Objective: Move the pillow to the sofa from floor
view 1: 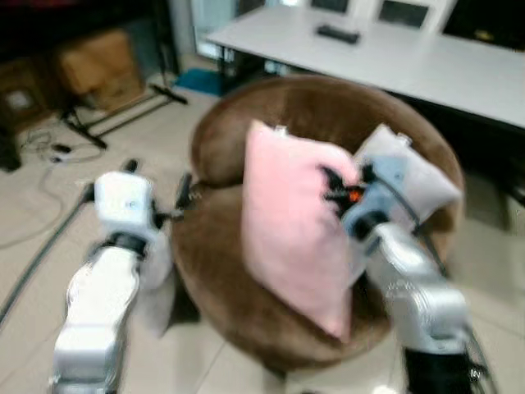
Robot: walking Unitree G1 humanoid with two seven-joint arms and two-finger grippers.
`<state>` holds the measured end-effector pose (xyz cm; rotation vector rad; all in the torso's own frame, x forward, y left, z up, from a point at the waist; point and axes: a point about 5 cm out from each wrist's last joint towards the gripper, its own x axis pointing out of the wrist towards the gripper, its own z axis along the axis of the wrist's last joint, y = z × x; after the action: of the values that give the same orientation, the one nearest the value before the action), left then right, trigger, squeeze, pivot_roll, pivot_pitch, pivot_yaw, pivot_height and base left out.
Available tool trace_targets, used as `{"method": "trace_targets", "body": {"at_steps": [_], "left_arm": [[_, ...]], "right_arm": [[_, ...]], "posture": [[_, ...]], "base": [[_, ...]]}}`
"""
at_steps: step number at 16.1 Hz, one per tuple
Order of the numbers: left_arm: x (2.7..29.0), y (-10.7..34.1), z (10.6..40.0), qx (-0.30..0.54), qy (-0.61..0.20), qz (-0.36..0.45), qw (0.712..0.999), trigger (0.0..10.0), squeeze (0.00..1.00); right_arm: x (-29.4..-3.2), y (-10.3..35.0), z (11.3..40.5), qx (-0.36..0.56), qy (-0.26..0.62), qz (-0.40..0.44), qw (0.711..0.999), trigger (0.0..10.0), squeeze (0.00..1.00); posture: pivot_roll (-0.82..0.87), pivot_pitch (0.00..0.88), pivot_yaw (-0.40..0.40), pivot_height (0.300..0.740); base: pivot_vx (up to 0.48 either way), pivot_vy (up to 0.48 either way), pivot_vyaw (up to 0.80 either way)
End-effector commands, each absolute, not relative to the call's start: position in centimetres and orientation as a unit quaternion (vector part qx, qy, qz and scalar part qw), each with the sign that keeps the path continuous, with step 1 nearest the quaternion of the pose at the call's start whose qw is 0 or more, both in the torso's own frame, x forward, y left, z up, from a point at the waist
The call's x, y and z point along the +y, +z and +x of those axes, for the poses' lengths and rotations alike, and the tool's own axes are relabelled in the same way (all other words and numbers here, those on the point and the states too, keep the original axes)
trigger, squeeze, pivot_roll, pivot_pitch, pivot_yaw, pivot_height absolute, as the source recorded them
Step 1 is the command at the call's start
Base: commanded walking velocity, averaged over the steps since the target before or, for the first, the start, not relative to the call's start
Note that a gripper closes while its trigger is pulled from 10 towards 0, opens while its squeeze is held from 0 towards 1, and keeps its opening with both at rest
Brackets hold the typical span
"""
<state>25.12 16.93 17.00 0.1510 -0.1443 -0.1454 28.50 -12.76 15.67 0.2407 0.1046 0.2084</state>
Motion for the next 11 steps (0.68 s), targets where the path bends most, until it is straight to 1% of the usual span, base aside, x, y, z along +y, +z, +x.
{"method": "trace_targets", "body": {"at_steps": [1, 2, 11], "left_arm": [[17.57, 17.33, 24.90, -0.079, -0.062, 0.085, 0.991, 10.0, 0.00], [17.55, 17.31, 24.90, -0.079, -0.063, 0.085, 0.991, 10.0, 0.00], [17.57, 17.01, 24.91, -0.071, -0.061, 0.097, 0.991, 10.0, 0.00]], "right_arm": [[-11.96, 17.33, 28.62, 0.012, 0.123, 0.124, 0.985, 10.0, 0.00], [-11.96, 17.32, 28.62, 0.012, 0.123, 0.123, 0.985, 10.0, 0.00], [-11.69, 17.29, 28.64, 0.011, 0.130, 0.120, 0.984, 10.0, 0.00]], "posture": [[0.09, 0.000, -0.050, 0.740], [0.09, 0.000, -0.050, 0.740], [0.10, 0.000, -0.055, 0.740]], "base": [[0.251, 0.000, 0.00], [0.240, 0.000, 0.00], [0.000, 0.000, 0.00]]}}
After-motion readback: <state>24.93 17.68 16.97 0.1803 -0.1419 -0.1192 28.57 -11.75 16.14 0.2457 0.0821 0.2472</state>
